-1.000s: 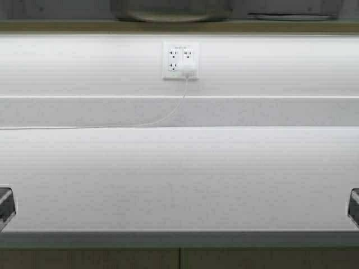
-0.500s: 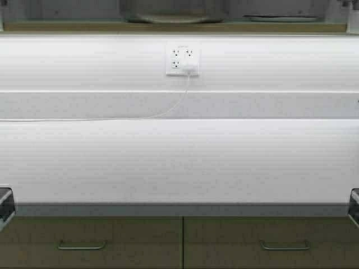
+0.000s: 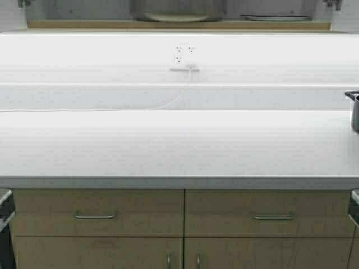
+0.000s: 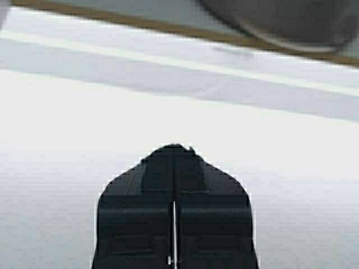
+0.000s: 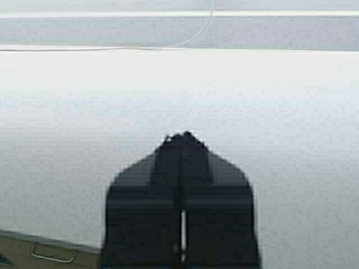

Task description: Open the cabinet, put the pot inside, then close it

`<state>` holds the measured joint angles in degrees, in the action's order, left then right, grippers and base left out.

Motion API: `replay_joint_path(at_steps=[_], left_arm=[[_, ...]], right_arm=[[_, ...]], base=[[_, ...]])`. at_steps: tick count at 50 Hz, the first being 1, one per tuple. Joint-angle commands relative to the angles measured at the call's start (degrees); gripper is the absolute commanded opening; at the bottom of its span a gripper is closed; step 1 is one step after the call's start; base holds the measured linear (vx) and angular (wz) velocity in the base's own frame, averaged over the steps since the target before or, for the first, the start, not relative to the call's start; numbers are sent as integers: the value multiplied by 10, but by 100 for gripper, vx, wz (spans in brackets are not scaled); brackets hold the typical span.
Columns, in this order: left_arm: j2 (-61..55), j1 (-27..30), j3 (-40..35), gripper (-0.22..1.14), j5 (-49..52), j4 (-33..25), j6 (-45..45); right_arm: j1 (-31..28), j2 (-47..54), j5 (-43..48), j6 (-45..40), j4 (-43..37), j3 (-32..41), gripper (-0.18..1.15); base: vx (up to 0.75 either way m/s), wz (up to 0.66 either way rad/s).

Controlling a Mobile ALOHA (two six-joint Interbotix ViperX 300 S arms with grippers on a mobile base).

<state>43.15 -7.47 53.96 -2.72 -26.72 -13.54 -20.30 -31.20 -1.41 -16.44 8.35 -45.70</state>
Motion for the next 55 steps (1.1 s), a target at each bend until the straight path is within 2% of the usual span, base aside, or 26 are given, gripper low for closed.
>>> replay_joint_path(at_steps=[1,7,13,20,28,36,44,55], left_arm=[[27,92,-28,4,51,3,-4],[47,161,-54,4,118,18,-5],[50,201,-83,4,156,47,-5],[34,229,-122,4,156,80,-4],[-14,251,-181,4,160,87,-2],[-87,260,-258,4,156,87,2],[-192,260,-361,4,156,90,-2],[-317,251,-474,4,155,85,-1]], right_arm=[[48,-21,-23,2,18,27,8],[100,-35,-59,1,30,54,8],[149,-48,-83,1,45,71,8],[203,-64,-88,1,54,89,8],[279,-75,-87,0,61,110,8],[369,-23,-77,2,63,184,7],[393,28,-102,2,65,262,7],[396,127,-103,11,69,364,7]], base=[[-25,-8],[-26,-9],[-25,-4],[-21,1],[-18,4],[-15,0],[-13,7],[-7,6]])
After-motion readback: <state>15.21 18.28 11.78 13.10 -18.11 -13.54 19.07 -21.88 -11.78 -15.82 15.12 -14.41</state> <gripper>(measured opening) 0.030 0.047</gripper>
